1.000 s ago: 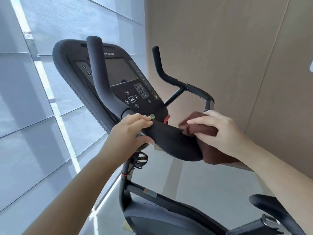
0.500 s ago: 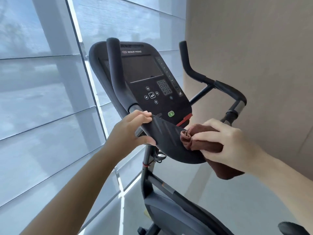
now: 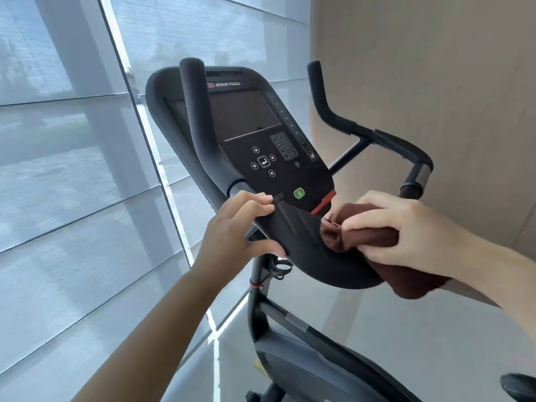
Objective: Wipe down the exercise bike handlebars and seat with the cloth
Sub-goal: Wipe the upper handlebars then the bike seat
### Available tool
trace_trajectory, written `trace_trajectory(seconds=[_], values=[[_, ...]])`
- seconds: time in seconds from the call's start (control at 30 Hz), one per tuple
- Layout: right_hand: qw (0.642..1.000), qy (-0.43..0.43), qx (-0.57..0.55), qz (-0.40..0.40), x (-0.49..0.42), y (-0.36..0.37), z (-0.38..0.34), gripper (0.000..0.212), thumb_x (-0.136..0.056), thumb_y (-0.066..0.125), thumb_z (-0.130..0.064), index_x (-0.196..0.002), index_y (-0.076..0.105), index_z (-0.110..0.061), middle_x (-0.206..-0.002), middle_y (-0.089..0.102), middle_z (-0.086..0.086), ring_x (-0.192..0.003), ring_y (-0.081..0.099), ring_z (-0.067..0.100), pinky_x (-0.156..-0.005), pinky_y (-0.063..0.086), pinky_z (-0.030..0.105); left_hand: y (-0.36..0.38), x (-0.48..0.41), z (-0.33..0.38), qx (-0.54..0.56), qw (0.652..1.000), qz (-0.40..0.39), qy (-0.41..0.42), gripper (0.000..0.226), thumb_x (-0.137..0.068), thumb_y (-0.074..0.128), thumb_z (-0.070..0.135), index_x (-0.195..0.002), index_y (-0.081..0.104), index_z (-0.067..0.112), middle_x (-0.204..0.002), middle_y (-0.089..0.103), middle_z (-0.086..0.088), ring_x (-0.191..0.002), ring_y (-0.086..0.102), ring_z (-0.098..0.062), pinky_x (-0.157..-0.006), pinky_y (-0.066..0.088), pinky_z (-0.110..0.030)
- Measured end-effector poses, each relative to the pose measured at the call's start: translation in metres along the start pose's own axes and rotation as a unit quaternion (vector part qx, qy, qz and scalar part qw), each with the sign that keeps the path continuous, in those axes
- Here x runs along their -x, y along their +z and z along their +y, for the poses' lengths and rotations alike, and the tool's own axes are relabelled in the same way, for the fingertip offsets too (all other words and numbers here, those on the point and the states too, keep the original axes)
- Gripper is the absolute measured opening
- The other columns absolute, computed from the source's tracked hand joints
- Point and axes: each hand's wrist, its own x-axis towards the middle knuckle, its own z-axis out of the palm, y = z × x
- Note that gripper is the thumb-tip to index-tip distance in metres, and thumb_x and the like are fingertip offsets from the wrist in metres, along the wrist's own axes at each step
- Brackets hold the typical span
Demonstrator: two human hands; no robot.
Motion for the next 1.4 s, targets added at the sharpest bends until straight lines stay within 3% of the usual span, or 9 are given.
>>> trace_trajectory(seconds=[0.13,0.27,0.43,0.63,0.73,0.87,1.17,1.3,1.4], values=[[0.999,0.034,-0.011,0.001,-0.005,-0.013,0.001,0.036,-0.071,0.071,-0.012,-0.085,0.067,-0.045,-0.092,0.06,-0.016,-0.088,0.057,-0.002,-0.076,0.037,0.005,0.006,0.0,-0.009,0.044,0.999,0.02,0.016,0.061,-0.061,0.06,0.063,-0.093,0.055,0.01,-0.101,0.056,0.001,-0.102,0.055,-0.016,-0.086,0.043,-0.024],[0.995,0.008,-0.047,0.093,-0.058,0.007,-0.025,0.034,-0.072,0.066,-0.021,-0.097,0.066,-0.044,-0.097,0.061,-0.003,-0.09,0.055,0.004,-0.085,0.039,0.014,0.006,-0.003,-0.009,0.052,0.998,0.023,0.008,0.067,-0.062,0.054,0.069,-0.088,0.057,0.007,-0.097,0.055,0.003,-0.094,0.054,-0.014,-0.081,0.041,-0.018],[1.0,-0.005,-0.025,0.009,-0.051,0.017,-0.024,0.029,-0.074,0.066,-0.022,-0.093,0.067,-0.044,-0.095,0.057,-0.002,-0.087,0.055,0.009,-0.083,0.043,0.03,0.001,-0.001,-0.007,0.061,0.998,0.004,-0.008,0.063,-0.059,0.065,0.06,-0.092,0.058,0.006,-0.103,0.057,0.0,-0.102,0.053,-0.01,-0.088,0.039,-0.014],[0.997,-0.055,0.057,0.016,0.012,0.002,-0.001,0.028,-0.07,0.063,-0.02,-0.095,0.069,-0.03,-0.098,0.059,-0.002,-0.078,0.057,0.014,-0.072,0.045,0.021,-0.012,0.001,0.013,0.035,0.996,-0.029,-0.077,0.06,-0.053,0.073,0.043,-0.101,0.06,0.009,-0.114,0.056,0.006,-0.109,0.049,-0.003,-0.093,0.035,-0.011],[0.998,-0.048,0.041,0.027,0.033,-0.013,0.021,0.028,-0.07,0.066,-0.019,-0.096,0.069,-0.03,-0.097,0.06,-0.005,-0.078,0.055,0.009,-0.073,0.048,0.023,-0.016,0.0,0.036,-0.05,0.996,-0.042,-0.063,0.065,-0.051,0.072,0.056,-0.098,0.065,0.011,-0.115,0.058,0.003,-0.106,0.049,-0.011,-0.088,0.037,-0.024],[0.99,-0.031,-0.015,0.138,0.024,-0.012,0.034,0.034,-0.073,0.071,-0.016,-0.104,0.068,-0.03,-0.102,0.06,0.0,-0.09,0.061,0.018,-0.081,0.048,0.027,0.005,-0.002,0.078,-0.098,0.991,-0.078,-0.05,0.062,-0.058,0.062,0.058,-0.095,0.069,0.01,-0.112,0.063,-0.003,-0.105,0.055,-0.026,-0.088,0.043,-0.043],[0.989,-0.097,0.078,0.076,0.028,-0.006,0.087,0.028,-0.067,0.075,-0.012,-0.092,0.07,-0.022,-0.091,0.06,0.01,-0.074,0.058,0.033,-0.064,0.053,0.04,0.033,0.014,0.111,-0.081,0.986,-0.048,-0.138,0.05,-0.065,0.072,0.036,-0.105,0.066,0.006,-0.115,0.057,0.002,-0.117,0.047,-0.02,-0.095,0.037,-0.059],[0.996,0.019,0.013,0.085,0.046,-0.029,0.129,0.027,-0.072,0.071,-0.013,-0.093,0.069,-0.031,-0.094,0.058,0.003,-0.084,0.059,0.026,-0.071,0.044,0.03,0.036,0.014,0.11,-0.085,0.986,-0.04,-0.137,0.045,-0.066,0.072,0.033,-0.101,0.066,0.004,-0.111,0.062,-0.004,-0.115,0.049,-0.019,-0.095,0.039,-0.055],[0.984,0.016,-0.074,0.162,0.04,-0.026,0.105,0.025,-0.075,0.064,-0.023,-0.098,0.067,-0.034,-0.097,0.058,0.0,-0.088,0.057,0.014,-0.077,0.037,0.009,0.038,0.017,0.111,-0.079,0.986,-0.028,-0.146,0.042,-0.068,0.07,0.033,-0.098,0.066,0.004,-0.108,0.061,-0.006,-0.112,0.05,-0.021,-0.094,0.04,-0.054]])
